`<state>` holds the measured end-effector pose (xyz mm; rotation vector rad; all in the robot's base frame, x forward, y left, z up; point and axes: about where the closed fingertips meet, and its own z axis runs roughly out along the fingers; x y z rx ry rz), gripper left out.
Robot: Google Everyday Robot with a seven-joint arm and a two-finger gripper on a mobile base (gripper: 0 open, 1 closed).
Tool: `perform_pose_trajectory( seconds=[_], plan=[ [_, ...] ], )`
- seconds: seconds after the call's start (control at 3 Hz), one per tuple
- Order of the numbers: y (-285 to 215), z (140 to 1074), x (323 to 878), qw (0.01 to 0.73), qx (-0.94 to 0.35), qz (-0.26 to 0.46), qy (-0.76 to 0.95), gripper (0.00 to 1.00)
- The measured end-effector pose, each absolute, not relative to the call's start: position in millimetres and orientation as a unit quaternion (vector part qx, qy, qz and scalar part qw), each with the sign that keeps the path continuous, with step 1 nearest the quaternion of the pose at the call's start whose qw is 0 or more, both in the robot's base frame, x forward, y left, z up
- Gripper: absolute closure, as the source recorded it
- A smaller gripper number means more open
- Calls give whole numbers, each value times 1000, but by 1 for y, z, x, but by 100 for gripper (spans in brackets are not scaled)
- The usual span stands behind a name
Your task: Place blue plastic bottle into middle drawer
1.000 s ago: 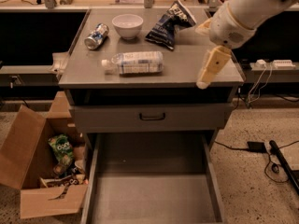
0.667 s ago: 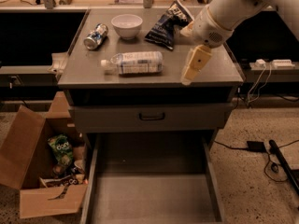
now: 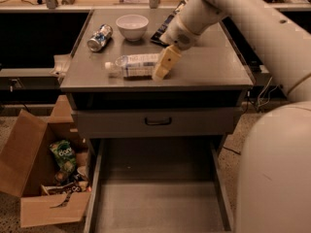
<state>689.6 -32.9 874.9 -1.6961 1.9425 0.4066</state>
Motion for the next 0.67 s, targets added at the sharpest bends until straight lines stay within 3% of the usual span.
perform_pose_trajectory(
  seconds=[0.67],
  plan=[
    [11, 862, 696, 244, -628, 164, 721, 47]
  ],
)
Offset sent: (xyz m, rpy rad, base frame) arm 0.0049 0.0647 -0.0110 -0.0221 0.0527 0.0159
